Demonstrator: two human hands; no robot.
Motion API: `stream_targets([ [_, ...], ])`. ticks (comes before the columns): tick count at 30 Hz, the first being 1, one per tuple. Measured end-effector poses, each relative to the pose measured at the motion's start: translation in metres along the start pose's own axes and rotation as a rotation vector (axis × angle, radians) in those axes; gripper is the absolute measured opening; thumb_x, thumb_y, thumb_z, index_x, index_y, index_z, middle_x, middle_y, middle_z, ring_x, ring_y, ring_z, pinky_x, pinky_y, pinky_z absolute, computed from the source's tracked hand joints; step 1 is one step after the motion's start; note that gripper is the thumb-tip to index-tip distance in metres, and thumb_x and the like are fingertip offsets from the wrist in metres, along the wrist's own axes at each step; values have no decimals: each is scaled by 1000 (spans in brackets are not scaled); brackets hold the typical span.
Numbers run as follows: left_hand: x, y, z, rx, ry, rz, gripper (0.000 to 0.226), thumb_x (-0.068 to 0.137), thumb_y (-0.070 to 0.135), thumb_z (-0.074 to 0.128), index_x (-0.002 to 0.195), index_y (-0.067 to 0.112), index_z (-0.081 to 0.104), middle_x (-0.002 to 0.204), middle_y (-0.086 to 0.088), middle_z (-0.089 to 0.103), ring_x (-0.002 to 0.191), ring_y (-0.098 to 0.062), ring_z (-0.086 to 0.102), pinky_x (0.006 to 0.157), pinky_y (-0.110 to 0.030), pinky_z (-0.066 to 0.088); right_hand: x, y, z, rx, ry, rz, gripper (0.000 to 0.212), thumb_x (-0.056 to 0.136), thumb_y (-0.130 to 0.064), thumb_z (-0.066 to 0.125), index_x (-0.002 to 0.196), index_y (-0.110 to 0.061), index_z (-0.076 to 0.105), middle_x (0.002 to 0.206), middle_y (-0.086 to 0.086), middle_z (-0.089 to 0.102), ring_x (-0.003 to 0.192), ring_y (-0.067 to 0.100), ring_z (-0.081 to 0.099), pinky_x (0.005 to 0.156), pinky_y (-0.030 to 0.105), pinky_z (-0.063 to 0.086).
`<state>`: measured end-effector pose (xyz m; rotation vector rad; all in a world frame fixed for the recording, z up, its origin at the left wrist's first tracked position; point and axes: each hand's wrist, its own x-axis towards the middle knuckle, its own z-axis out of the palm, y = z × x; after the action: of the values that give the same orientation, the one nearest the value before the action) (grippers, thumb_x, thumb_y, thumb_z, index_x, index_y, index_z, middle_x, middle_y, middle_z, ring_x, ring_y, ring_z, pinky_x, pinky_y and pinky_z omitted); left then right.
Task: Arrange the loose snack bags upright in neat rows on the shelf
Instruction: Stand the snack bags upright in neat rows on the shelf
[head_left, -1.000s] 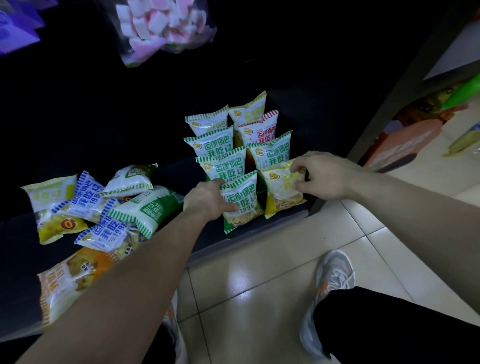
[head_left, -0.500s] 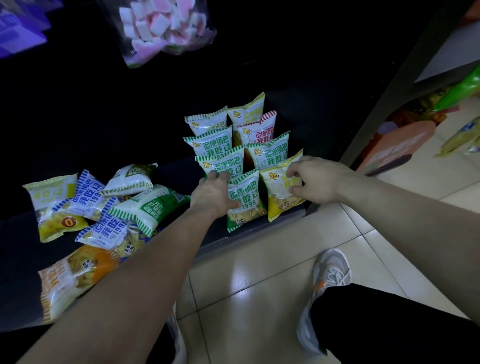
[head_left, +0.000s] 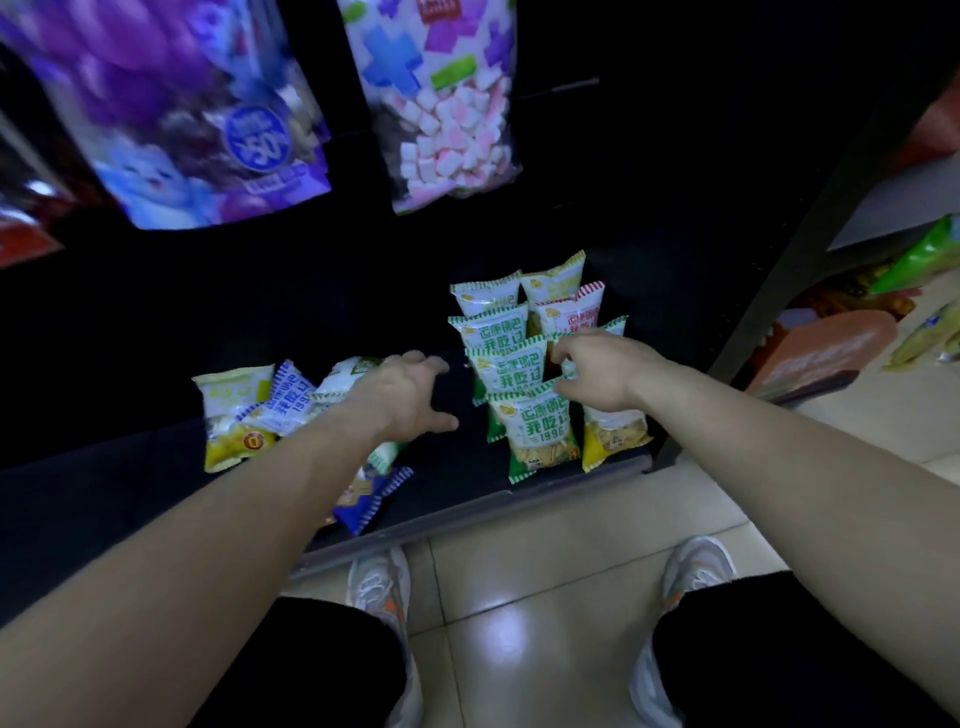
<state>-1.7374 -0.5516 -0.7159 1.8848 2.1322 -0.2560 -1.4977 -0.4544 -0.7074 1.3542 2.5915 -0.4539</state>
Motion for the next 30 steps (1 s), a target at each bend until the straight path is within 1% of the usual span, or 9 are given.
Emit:
stream_targets([
  [3, -56, -38, -16, 62, 22, -35, 80, 84, 56, 65, 149, 25, 32, 150, -3, 37, 134, -27, 39, 102, -39, 41, 0, -42, -12, -23, 33, -59, 54, 96, -45, 54, 145, -25, 44, 147, 6, 40, 124, 29, 50, 89, 39, 47],
  [6, -107, -80, -20, 55, 8, -113, 78, 84, 59, 64, 148, 26, 34, 148, -3, 39, 131, -25, 44, 100, -42, 44, 0, -84, -13, -33, 47, -116, 54, 97, -45, 54, 145, -25, 44, 148, 6, 40, 124, 30, 51, 87, 39, 46],
  [8, -130, -106, -16, 52, -5, -169, 80, 83, 62, 63, 148, 26, 33, 150, -3, 38, 131, -25, 44, 100, -43, 44, 2, -111, -7, -36, 32, -166, 54, 98, -44, 54, 146, -23, 43, 147, 7, 42, 122, 30, 52, 87, 38, 47],
  [11, -144, -136, -5, 27, -34, -235, 83, 83, 63, 61, 150, 25, 30, 152, -6, 36, 136, -28, 38, 104, -43, 42, 17, -149, 9, -76, -22, -201, 56, 97, -45, 56, 146, -23, 42, 143, 6, 44, 117, 29, 54, 90, 42, 50],
  [17, -114, -182, 38, -120, -13, -233, 81, 84, 59, 62, 150, 24, 30, 145, -3, 41, 132, -25, 40, 99, -46, 46, 85, -191, 81, -3, -157, -179, 59, 89, -50, 60, 138, -23, 44, 127, 5, 46, 109, 27, 53, 84, 40, 49],
  [21, -83, -205, 61, -155, -146, -218, 85, 86, 56, 63, 153, 23, 23, 152, -7, 34, 138, -27, 33, 106, -46, 40, 126, -200, 141, 84, -144, -106, 81, 83, -60, 63, 148, -24, 31, 141, 7, 34, 123, 32, 43, 94, 44, 46],
  [24, -66, -218, 66, -205, -155, -233, 86, 84, 62, 61, 152, 23, 25, 147, -6, 39, 132, -26, 40, 104, -45, 42, 145, -212, 174, 205, -118, -13, 97, 77, -71, 63, 151, -24, 22, 149, 6, 21, 134, 37, 32, 99, 48, 46],
  [27, -55, -222, 68, -236, -144, -266, 84, 84, 62, 61, 151, 24, 26, 143, -5, 42, 126, -24, 46, 101, -45, 44, 157, -224, 196, 213, -87, 35, 99, 80, -65, 66, 153, -22, 13, 151, 8, 13, 138, 40, 23, 95, 49, 49],
  [30, -50, -220, 73, -253, -160, -278, 82, 85, 61, 60, 150, 24, 27, 145, -4, 39, 128, -25, 44, 101, -46, 44, 163, -230, 204, 130, 25, 64, 92, 80, -57, 71, 146, -19, 19, 146, 13, 21, 131, 39, 32, 82, 47, 53],
])
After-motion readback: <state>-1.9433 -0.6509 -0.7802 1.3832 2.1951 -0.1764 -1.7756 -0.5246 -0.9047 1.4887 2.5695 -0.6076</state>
